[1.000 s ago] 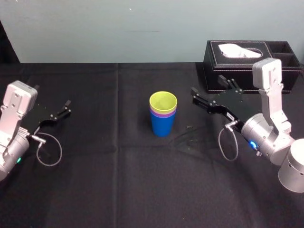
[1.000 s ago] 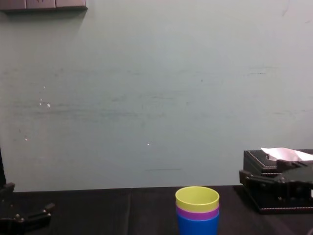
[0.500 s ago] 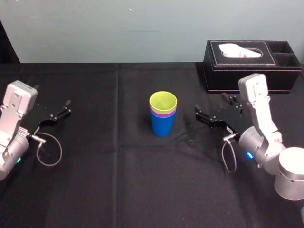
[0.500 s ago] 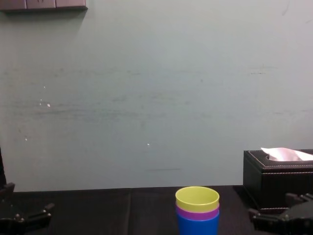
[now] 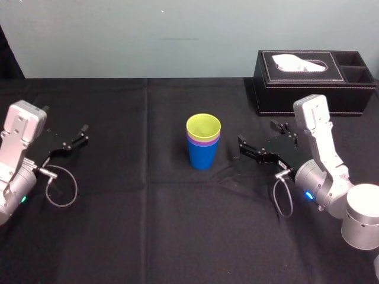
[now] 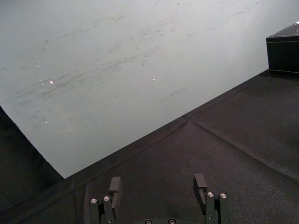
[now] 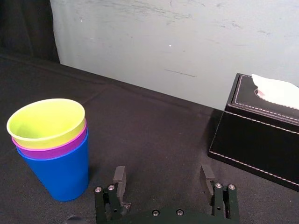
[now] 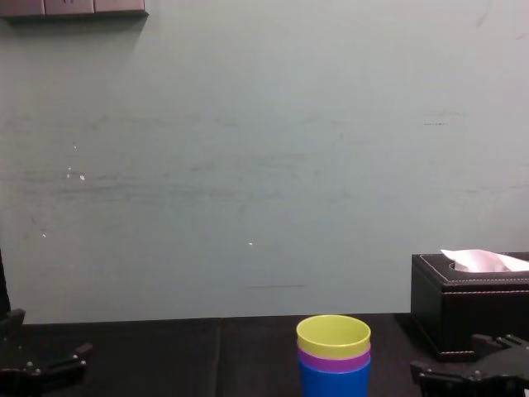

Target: Stack the three plastic cups sequentially using one hand.

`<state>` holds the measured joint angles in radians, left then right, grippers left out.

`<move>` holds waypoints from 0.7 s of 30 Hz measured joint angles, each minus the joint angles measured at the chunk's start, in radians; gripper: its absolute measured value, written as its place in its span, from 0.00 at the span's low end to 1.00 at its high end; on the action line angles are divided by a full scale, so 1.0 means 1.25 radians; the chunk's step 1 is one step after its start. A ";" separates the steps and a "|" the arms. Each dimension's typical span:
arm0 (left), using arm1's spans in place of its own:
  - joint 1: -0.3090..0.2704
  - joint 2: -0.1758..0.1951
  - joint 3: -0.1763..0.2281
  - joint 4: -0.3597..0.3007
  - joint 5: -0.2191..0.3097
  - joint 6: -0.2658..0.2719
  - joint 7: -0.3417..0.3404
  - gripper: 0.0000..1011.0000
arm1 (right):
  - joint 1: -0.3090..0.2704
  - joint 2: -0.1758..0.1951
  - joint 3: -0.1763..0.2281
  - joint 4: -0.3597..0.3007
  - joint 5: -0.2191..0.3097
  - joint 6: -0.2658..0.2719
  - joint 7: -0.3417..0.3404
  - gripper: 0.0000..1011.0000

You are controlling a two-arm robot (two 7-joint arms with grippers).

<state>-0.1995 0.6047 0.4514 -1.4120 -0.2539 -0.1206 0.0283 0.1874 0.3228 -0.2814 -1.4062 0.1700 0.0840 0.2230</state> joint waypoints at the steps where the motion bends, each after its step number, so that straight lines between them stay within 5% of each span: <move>1: 0.000 0.000 0.000 0.000 0.000 0.000 0.000 1.00 | 0.000 0.000 0.000 0.000 0.000 0.000 0.000 0.99; 21: 0.000 0.000 0.000 0.000 0.000 0.000 0.000 1.00 | 0.000 0.001 0.000 -0.002 0.001 -0.001 -0.004 0.99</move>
<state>-0.1995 0.6047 0.4514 -1.4120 -0.2539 -0.1205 0.0283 0.1872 0.3236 -0.2816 -1.4085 0.1718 0.0827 0.2176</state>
